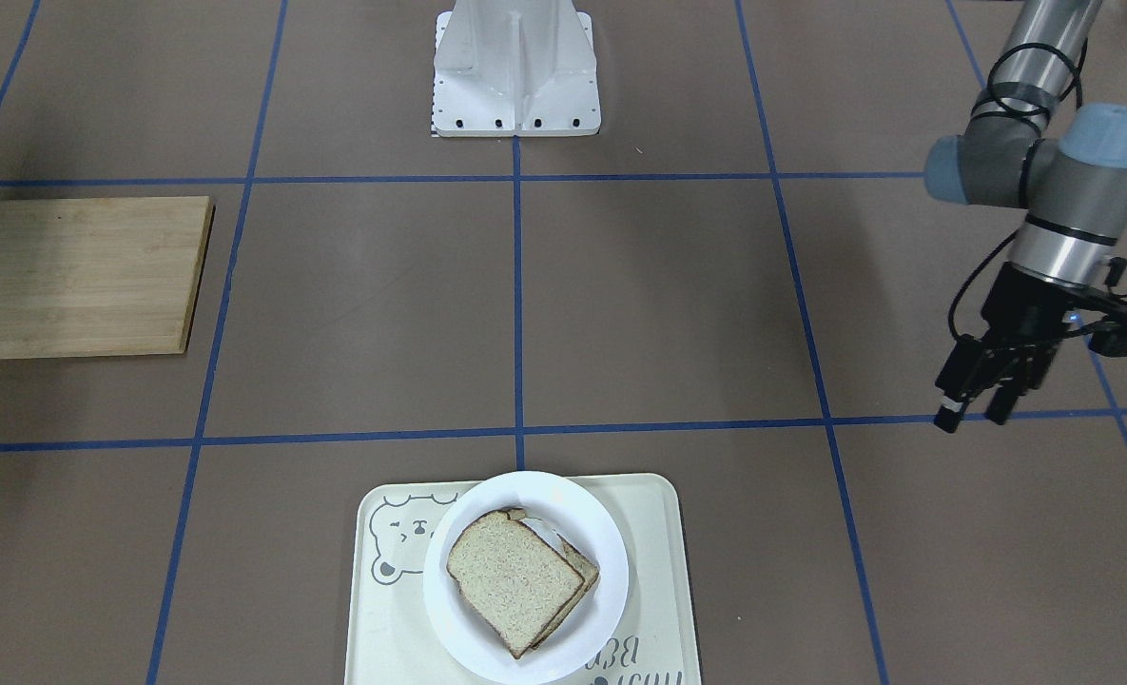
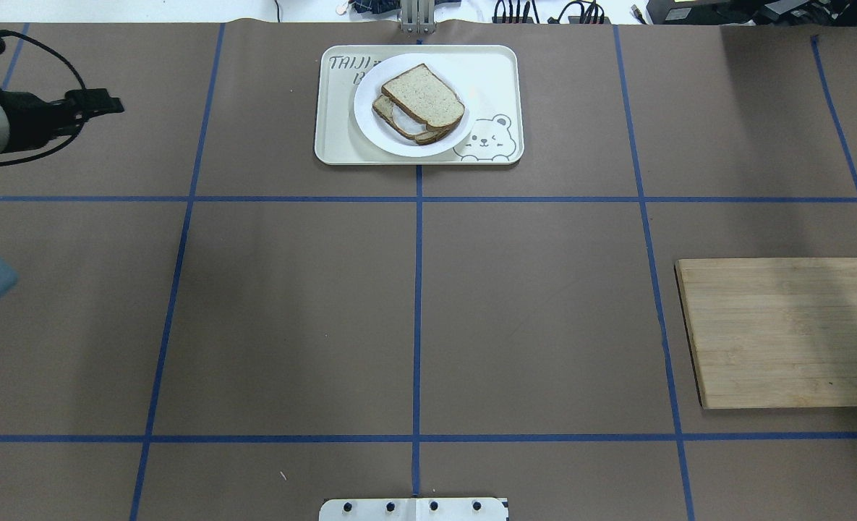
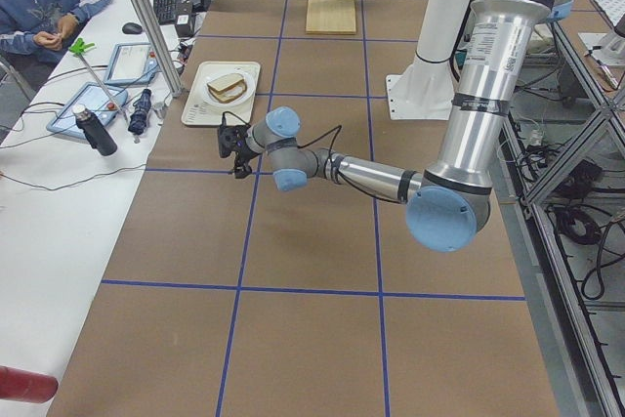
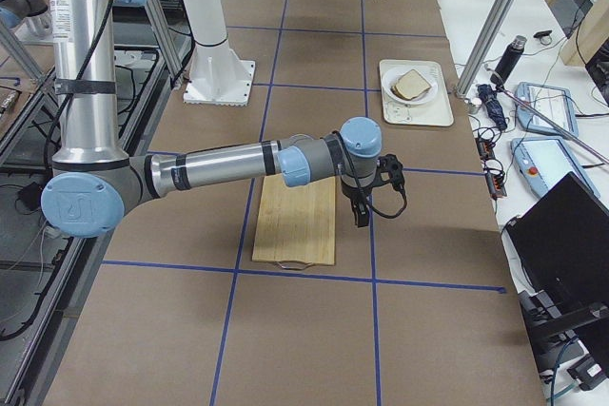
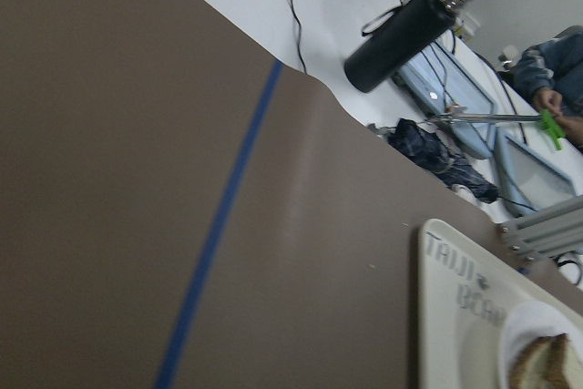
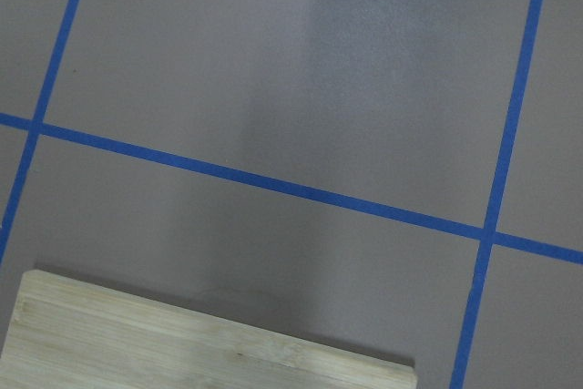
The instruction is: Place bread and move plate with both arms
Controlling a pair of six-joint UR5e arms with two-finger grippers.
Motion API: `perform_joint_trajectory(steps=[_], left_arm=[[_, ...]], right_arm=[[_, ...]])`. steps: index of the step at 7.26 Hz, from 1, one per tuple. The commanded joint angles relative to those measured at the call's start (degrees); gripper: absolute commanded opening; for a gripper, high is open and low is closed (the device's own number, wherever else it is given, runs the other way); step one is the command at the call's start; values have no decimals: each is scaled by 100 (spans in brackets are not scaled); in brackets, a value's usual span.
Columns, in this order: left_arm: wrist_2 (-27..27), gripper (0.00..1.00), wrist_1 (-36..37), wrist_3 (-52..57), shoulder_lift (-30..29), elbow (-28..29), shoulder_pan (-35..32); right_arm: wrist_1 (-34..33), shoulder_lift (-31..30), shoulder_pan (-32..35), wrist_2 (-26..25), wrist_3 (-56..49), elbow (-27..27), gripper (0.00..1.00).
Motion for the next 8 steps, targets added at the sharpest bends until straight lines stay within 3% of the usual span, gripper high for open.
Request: perform_joint_trajectory(steps=[1,4,5,6,8], left_arm=[[-510,98,1153,3763,620,-130,-968],[-2757,98,3890,5889,753,-593,-2226],[-3103,98,4691,6148,788,-917,-2377],[-3289,98,5039,6159,945,-1243,-2396],[-3544,98,5077,6220,1297,-1569,-2422]], right_arm=[[-16,77,-4,-107,63,-4,100],[-348,138,-22,-292,151,-48,100],[-515,148,-39,-397,160,-57,100],[-830,269,-65,-424,160,-74,100],[-1070,350,-75,-424,160,-83,100]])
